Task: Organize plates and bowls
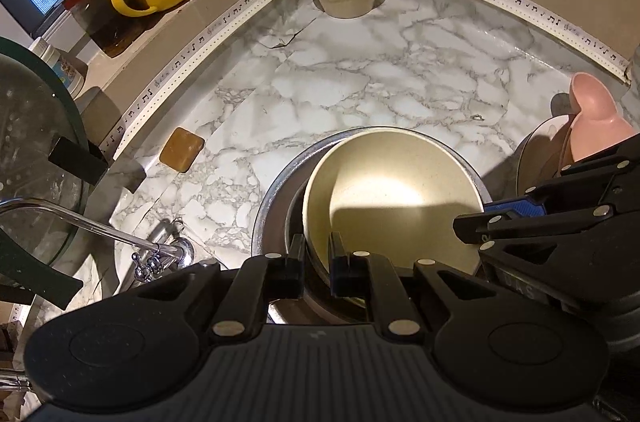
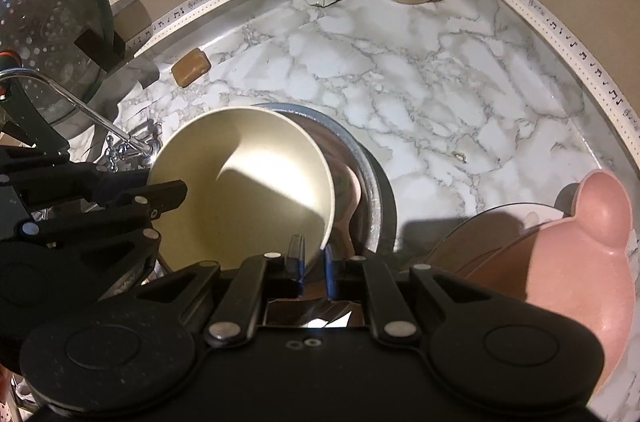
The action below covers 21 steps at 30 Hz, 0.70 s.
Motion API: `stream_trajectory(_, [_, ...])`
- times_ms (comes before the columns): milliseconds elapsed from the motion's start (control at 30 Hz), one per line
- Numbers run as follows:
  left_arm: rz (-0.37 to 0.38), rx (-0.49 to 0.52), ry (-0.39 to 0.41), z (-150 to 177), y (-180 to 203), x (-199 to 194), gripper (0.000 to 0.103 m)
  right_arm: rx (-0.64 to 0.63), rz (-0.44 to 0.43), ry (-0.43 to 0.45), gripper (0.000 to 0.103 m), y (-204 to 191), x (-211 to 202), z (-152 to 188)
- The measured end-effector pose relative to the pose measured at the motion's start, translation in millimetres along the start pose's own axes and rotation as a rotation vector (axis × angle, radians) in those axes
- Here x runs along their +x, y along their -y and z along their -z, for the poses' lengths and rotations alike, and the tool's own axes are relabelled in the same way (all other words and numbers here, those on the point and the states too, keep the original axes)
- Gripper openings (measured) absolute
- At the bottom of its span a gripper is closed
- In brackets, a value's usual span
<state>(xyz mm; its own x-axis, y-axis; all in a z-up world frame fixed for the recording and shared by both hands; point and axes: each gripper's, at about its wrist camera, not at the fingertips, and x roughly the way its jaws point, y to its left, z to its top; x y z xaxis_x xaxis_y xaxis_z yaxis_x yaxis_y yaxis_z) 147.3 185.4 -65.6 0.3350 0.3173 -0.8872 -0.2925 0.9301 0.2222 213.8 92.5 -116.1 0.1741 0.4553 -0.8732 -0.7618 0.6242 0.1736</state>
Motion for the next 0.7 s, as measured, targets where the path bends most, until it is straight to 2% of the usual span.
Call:
stream_trajectory(400, [0.002, 0.012, -0.005, -1.9, -0.6, 2.5, 0.010, 0.004, -0.009, -0.021, 0.012, 0.1, 7.5, -0.3])
stream_trajectory(700, [0.081, -0.043, -0.026, -3.9, -15.5, 1.8, 0.011, -0.002, -0.013, -0.024, 0.015, -0.2, 8.9, -0.3])
